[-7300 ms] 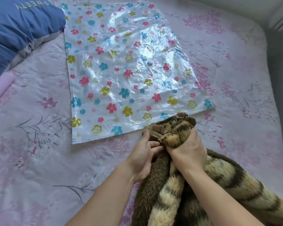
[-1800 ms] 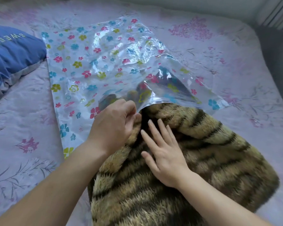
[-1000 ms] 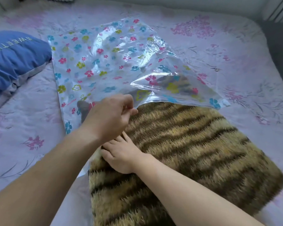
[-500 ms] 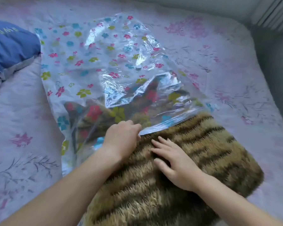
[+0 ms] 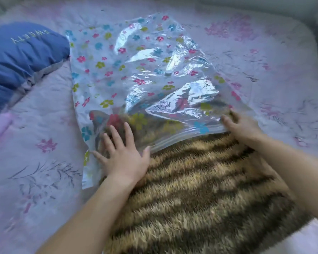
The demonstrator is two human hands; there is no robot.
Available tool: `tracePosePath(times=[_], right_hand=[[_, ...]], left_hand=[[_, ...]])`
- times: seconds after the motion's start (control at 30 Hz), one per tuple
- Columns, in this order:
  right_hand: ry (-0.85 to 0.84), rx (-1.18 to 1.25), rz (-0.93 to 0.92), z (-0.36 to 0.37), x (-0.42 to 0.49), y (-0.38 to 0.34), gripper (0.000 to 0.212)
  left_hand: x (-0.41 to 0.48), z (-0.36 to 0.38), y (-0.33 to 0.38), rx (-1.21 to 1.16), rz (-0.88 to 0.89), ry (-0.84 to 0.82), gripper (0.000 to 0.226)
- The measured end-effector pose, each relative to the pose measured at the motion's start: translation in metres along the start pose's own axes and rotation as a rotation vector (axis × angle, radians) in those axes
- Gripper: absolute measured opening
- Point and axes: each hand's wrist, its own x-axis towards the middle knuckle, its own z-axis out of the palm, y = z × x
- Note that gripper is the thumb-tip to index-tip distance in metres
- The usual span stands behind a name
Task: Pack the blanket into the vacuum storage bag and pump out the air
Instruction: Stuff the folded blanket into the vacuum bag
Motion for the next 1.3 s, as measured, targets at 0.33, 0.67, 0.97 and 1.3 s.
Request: tracePosePath(times=[0.33, 0.67, 0.97, 1.3], right_hand=[[-0.151, -0.096, -0.008, 0.017, -0.003, 0.016, 0.072], [0.022, 0.227, -0.433, 0.061, -0.13, -0.085, 0.059], [-0.251, 0.052, -0.542, 0.097, -0.151, -0.128, 0.062], [0.294, -0.127, 0.049, 0.021, -0.038, -0.038, 0.053]], left_hand=[[0.0, 0.004, -0.039, -0.055, -0.04, -0.226, 0.098], [0.007, -0.008, -0.056, -0.415, 0.122, 0.258, 0.005], [0.014, -0.011, -0.064, -0.307, 0.341, -0.011, 0.018], [-0.013, 0.02, -0.078, -0.346, 0.313, -0.134, 0.057]])
